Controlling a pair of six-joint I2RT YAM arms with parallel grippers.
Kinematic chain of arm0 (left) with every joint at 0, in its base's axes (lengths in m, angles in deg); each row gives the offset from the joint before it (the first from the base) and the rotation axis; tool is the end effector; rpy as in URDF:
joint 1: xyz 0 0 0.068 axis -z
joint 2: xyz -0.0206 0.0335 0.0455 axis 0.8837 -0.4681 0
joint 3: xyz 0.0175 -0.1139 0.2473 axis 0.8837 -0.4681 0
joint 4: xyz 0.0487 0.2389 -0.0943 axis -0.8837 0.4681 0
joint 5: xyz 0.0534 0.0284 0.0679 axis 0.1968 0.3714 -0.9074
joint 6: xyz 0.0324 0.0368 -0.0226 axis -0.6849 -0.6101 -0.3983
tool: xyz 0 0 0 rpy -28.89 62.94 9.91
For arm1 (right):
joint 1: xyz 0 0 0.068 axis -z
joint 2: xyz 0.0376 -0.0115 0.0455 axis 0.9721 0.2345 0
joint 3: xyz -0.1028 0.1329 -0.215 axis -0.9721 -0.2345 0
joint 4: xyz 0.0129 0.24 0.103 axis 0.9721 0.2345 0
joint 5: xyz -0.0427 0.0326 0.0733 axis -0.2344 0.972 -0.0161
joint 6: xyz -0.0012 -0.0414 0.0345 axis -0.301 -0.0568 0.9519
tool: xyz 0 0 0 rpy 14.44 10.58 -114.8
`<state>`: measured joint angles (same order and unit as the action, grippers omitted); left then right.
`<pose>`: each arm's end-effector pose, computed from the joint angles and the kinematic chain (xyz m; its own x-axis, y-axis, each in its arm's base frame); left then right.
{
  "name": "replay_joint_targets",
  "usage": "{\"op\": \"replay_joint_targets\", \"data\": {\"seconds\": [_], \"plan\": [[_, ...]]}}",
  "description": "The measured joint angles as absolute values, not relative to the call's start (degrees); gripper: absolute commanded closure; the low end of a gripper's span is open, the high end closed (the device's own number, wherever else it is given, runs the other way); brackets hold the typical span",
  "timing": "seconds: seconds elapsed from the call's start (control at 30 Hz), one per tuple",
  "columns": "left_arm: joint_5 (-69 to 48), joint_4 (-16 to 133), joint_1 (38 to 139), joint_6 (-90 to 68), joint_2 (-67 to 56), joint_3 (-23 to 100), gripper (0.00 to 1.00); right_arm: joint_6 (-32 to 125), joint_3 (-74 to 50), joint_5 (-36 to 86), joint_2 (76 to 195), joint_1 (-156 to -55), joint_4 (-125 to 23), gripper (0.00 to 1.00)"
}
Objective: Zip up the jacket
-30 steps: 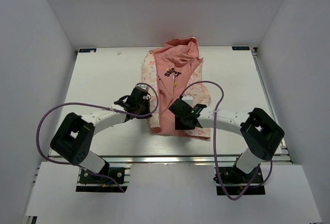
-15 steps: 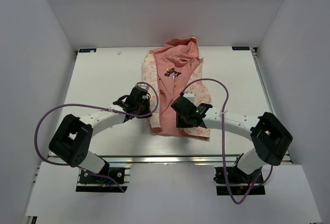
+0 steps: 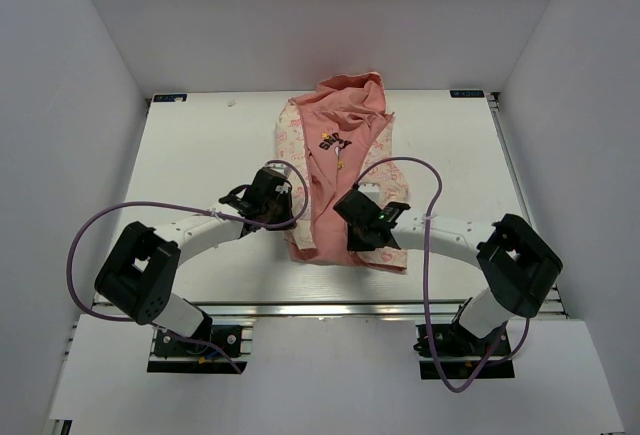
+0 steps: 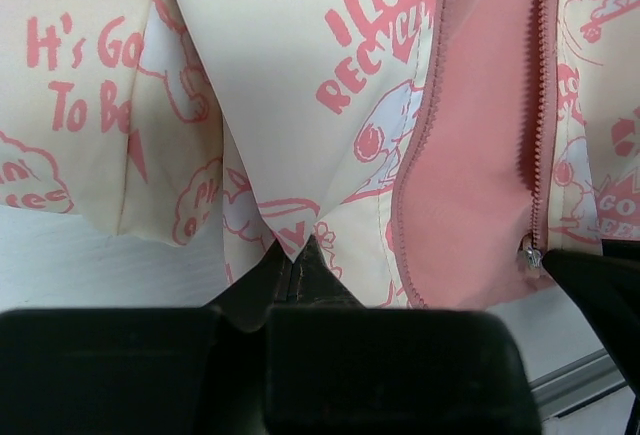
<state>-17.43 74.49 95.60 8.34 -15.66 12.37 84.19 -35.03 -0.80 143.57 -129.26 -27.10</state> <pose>0.2430 -0.1618 0.1815 -0.8590 -0.0421 -0.5102 0.1452 0.9356 -0.3217 0.1911 0.2332 0.1864 -0.8379 -0.0088 -0.5457 -0.1045 0.9840 0.1446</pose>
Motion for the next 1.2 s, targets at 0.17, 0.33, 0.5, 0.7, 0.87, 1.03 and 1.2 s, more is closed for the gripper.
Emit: {"op": "replay_joint_targets", "data": {"seconds": [0.17,0.33,0.5,0.7,0.87,1.03,1.2], "plan": [[-16.0,74.5,95.6,7.9,-15.7,12.3,0.77,83.2,-35.5,0.2,143.7,-129.0,-29.0,1.0],[-12.7,74.6,95.6,7.6,-15.1,12.1,0.47,82.9,-36.2,1.2,143.7,-128.6,-30.4,1.0],[-7.2,75.1,95.6,8.5,-12.5,11.5,0.28,82.7,-37.9,2.2,143.4,-128.4,-32.4,1.0],[-2.6,75.5,96.3,9.7,-11.0,11.4,0.21,82.2,-38.8,3.2,142.4,-128.3,-33.7,1.0],[-2.1,76.8,98.1,11.3,-13.6,11.5,0.24,81.7,-39.4,3.6,141.6,-128.3,-34.7,1.0],[-2.5,79.1,99.2,12.8,-17.7,11.7,0.29,81.6,-39.9,3.9,141.1,-128.3,-35.0,1.0],[-2.8,79.2,99.6,14.2,-17.8,11.7,0.44,81.6,-41.1,4.1,140.4,-128.3,-36.0,1.0]]}}
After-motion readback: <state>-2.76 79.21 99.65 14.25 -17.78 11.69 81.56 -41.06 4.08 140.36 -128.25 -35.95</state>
